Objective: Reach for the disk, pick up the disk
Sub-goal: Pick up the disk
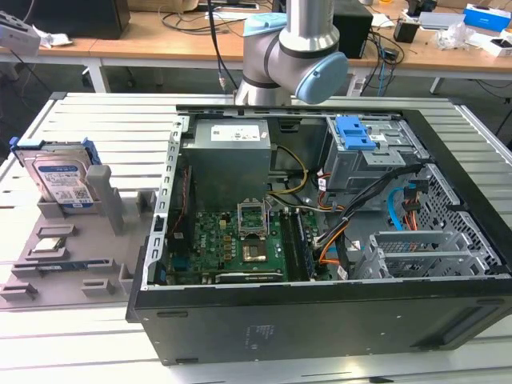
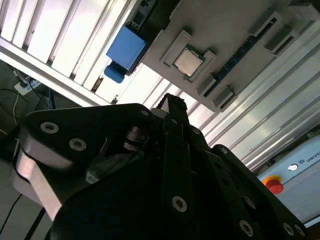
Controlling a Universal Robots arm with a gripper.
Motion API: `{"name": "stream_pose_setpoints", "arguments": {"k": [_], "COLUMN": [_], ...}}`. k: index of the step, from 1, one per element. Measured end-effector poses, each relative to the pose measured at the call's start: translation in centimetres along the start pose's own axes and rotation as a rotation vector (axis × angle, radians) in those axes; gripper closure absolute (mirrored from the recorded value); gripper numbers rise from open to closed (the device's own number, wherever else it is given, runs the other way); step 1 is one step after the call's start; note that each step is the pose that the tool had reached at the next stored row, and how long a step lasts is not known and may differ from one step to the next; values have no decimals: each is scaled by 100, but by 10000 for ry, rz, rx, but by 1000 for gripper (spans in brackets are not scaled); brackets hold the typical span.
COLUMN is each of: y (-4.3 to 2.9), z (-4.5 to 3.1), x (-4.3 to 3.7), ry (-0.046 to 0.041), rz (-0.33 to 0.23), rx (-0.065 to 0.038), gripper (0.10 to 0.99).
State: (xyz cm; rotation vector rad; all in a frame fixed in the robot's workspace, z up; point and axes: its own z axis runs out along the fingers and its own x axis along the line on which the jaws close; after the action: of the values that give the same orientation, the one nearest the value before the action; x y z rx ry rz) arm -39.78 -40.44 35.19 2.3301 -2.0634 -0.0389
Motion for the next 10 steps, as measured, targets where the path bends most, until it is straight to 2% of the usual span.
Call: {"name": "stream_pose_setpoints", "arguments": {"k": [10], "y": [0], "z": [0], "x": [0], "ry": [36], "rz": [-938], "rx": [2], "gripper": [980]}}
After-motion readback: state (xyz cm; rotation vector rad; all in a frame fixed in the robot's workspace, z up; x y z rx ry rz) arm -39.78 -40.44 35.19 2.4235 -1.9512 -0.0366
